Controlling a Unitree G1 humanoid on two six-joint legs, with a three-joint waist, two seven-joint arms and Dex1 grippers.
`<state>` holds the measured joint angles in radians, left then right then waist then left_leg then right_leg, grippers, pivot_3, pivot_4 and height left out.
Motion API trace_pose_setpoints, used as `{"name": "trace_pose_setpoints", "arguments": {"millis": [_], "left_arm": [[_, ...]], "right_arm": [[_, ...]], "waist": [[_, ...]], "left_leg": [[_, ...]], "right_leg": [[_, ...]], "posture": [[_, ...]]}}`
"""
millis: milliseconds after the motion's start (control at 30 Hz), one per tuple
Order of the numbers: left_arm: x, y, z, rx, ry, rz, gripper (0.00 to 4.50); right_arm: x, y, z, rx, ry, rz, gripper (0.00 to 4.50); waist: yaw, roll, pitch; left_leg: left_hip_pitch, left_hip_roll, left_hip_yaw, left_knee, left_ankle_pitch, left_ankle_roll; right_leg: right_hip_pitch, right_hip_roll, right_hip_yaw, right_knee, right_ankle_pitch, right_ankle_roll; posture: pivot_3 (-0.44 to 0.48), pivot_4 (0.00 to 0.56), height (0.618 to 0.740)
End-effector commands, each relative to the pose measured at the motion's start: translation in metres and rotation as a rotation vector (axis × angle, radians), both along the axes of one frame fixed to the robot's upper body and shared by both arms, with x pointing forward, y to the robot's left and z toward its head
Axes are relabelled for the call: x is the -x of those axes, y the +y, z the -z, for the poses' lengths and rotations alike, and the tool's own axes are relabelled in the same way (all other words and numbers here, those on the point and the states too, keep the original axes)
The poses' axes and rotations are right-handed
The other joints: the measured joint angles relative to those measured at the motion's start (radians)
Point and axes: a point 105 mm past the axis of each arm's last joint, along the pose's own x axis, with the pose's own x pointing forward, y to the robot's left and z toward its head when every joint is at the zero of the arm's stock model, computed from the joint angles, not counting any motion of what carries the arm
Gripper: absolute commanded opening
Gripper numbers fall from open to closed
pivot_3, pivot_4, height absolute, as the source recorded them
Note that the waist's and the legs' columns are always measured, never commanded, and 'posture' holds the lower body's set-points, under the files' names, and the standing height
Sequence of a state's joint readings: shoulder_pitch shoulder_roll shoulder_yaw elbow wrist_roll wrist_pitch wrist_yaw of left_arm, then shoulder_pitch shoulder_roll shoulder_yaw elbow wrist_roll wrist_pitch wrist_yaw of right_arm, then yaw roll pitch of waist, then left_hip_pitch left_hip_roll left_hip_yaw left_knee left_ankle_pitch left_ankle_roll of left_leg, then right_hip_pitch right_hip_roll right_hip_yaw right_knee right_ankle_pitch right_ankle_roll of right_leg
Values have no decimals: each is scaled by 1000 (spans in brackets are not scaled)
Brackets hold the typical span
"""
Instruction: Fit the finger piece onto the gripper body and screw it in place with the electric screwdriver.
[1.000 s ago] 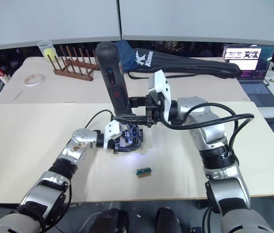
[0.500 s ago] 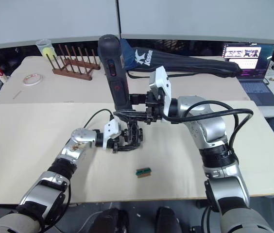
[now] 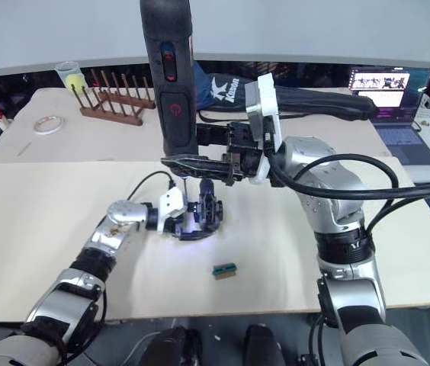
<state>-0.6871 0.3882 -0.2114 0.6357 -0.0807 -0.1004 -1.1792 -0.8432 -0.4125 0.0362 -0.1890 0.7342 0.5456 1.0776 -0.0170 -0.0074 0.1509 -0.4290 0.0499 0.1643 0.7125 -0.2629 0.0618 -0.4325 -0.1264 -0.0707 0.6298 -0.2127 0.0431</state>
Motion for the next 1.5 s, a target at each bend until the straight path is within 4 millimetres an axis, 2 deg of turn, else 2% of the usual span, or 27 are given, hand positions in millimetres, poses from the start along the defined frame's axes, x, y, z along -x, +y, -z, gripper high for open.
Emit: {"name": "trace_pose_setpoints", "arguments": {"millis": [33, 167, 233, 300, 500, 800, 1100, 1500], "left_arm": [[6, 13, -22, 9, -47, 25, 4500], [32, 21, -42, 6, -38, 122, 4500], [53, 20, -49, 2, -11, 190, 4500], [75, 16, -53, -3, 12, 255, 4500], [113, -5, -52, 8, 42, 381, 4500], [117, -14, -36, -17, 42, 413, 4500], [104, -24, -21, -33, 35, 387, 4500], [98, -26, -19, -46, 10, 382, 4500]], "right_arm": [[29, -9, -13, -3, -30, -128, 1957], [43, -18, 3, 63, -13, -168, 1957], [45, -21, 13, 77, -1, -149, 1957], [46, -25, 26, 96, -8, -112, 1957], [48, -36, 60, 116, -22, 1, 1957], [47, -35, 77, 125, 12, 53, 1957], [47, -35, 83, 129, 38, 67, 1957], [46, -38, 90, 146, 50, 77, 1957]], "waist": [[2, 0, 0], [4, 0, 0], [5, 0, 0], [5, 0, 0], [10, -1, 1], [9, -1, 1], [20, -1, 1], [26, -1, 1]], "left_leg": [[-2, 0, 0, 0, 0, 0], [-4, 0, 1, 0, 0, 0], [-5, 0, 0, 0, 0, 0], [-6, 0, 1, 1, 0, 0], [-5, -1, 0, 1, 1, -1], [-3, -1, 0, 0, 2, -2], [-3, -1, 0, 1, 1, -1], [-3, -1, 0, 1, 1, -1]], "right_leg": [[-2, 0, 0, 0, 0, 0], [-3, 0, 0, 0, 0, 0], [-3, 0, 0, 0, 0, 0], [-4, -1, 0, -1, 0, 1], [-4, -1, 0, 0, 0, 1], [-3, 1, 1, 0, 0, 0], [-2, 1, 1, 0, 0, 0], [-3, 1, 1, 0, 0, 0]], "posture": [[0, 150, 740], [0, 150, 740], [0, 150, 740], [0, 150, 740], [0, 150, 740], [0, 150, 740], [0, 150, 740], [0, 150, 740]]}}
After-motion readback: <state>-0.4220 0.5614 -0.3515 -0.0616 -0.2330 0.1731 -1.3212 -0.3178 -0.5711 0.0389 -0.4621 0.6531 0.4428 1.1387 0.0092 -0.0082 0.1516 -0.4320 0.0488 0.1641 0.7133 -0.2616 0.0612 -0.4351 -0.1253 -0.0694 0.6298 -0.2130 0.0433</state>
